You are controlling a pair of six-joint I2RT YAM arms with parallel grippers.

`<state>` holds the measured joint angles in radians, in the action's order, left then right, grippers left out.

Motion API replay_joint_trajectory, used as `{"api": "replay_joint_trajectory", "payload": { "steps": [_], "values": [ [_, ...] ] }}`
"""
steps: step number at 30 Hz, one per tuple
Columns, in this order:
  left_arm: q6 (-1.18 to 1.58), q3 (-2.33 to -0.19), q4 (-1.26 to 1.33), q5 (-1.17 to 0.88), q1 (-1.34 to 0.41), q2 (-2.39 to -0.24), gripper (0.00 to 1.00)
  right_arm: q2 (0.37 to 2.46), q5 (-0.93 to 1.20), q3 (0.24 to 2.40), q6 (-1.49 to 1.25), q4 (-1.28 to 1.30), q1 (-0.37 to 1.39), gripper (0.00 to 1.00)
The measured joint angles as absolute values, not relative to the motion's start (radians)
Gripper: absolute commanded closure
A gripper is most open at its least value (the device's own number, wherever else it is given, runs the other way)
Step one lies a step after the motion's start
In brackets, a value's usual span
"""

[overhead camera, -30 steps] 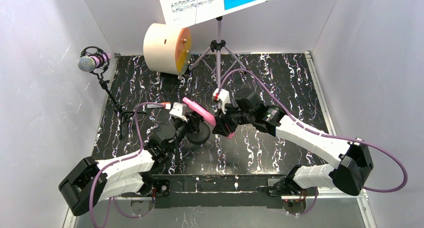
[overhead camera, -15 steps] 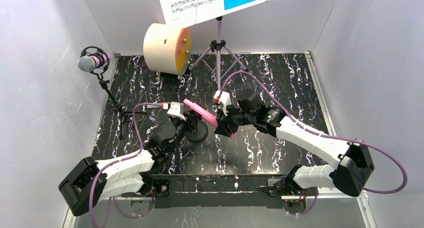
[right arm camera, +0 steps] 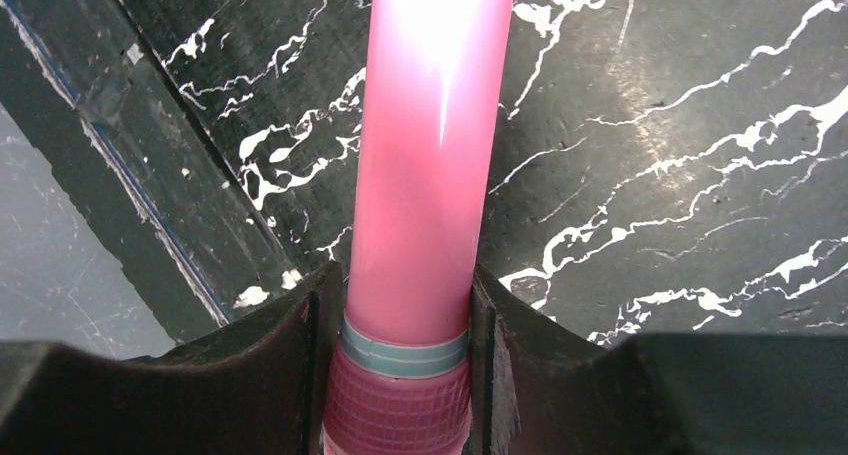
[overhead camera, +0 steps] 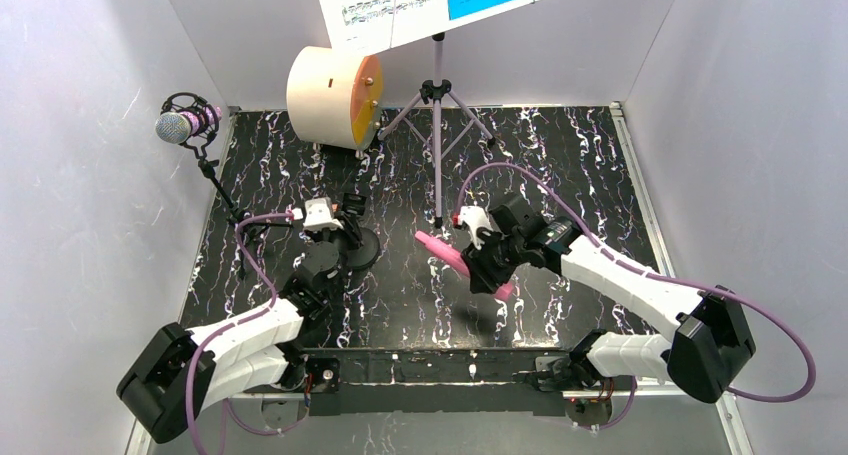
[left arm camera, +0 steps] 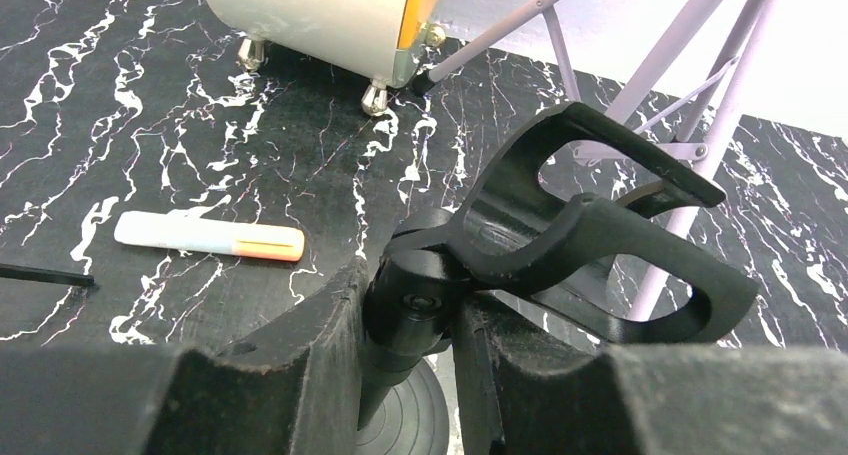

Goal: Pack up the instrument practice props
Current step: Place the microphone at the center of the board.

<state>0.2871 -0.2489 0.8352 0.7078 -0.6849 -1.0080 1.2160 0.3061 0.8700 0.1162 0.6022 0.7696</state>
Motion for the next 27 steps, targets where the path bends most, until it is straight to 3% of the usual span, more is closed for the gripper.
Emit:
{"api": "replay_joint_trajectory", "payload": {
  "steps": [8,20,25,27],
  "values": [
    [0.231,-0.237,0.863,0.632,-0.68,-1.006,1.0,1.221,0.28,0.87,-0.015,0.587,0.62,0.99],
    [0.208,-0.236,0.886,0.421,-0.676,-1.017,1.0,1.211,0.177,0.758,-0.451,0.442,0.174,0.99],
    [0.206,-0.237,0.887,0.374,-0.676,-1.019,0.91,1.14,0.021,0.662,-0.676,0.435,0.059,0.99],
    [0.206,-0.239,0.887,0.363,-0.676,-1.022,0.82,1.105,-0.04,0.633,-0.745,0.437,0.035,0.99]
  ]
}}
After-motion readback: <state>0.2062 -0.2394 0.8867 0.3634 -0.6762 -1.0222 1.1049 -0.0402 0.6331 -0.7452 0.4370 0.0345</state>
